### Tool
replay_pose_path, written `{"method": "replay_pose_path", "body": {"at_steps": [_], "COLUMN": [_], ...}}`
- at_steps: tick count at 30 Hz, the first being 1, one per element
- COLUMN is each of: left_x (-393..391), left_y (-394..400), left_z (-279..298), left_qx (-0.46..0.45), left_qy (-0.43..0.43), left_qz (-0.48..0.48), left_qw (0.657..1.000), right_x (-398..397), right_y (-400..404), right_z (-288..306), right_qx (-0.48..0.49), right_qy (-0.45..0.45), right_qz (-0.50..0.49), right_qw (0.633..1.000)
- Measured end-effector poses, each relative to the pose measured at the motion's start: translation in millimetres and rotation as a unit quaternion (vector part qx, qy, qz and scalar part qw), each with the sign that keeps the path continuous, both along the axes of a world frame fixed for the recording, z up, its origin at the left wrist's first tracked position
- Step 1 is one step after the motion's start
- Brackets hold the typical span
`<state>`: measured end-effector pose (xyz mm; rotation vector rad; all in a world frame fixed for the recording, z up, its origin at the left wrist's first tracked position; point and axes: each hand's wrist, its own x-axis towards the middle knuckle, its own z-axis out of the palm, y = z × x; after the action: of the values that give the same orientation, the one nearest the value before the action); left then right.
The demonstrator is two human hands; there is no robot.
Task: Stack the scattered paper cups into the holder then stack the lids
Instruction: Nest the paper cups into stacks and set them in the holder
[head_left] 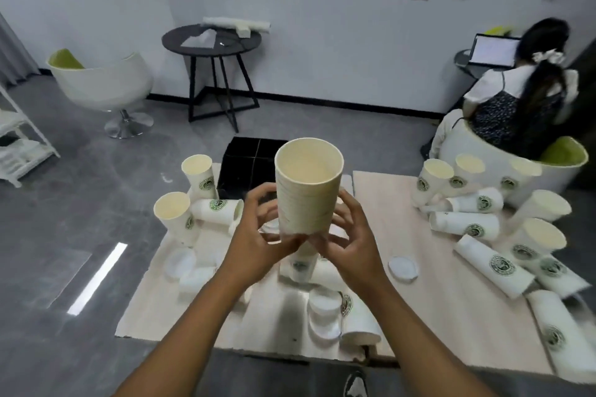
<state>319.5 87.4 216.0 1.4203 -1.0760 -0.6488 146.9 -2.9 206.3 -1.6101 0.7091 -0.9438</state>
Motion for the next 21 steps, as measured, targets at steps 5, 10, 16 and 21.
{"method": "replay_pose_path", "body": {"at_steps": [5, 10, 16, 21], "left_x": [-29, -59, -80, -85], "left_y": [-85, -178, -275, -333], "left_z": [24, 40, 17, -25], "left_qx": [-0.02, -0.022, 0.007, 0.035], "left_qy": [0.003, -0.003, -0.004, 0.016], "left_qz": [-0.053, -0.099, -0.097, -0.078], "left_qw": [0.998, 0.995, 0.995, 0.996], "right_x": [-35, -65, -85, -82], "right_y": [-63, -150, -246, -303], "right_z": [22, 31, 1, -38], "right_qx": [-0.023, -0.016, -0.016, 0.005], "right_qy": [-0.028, -0.036, -0.021, -0.014], "right_qz": [-0.063, -0.107, -0.12, -0.113], "right_qw": [0.997, 0.993, 0.992, 0.994]}}
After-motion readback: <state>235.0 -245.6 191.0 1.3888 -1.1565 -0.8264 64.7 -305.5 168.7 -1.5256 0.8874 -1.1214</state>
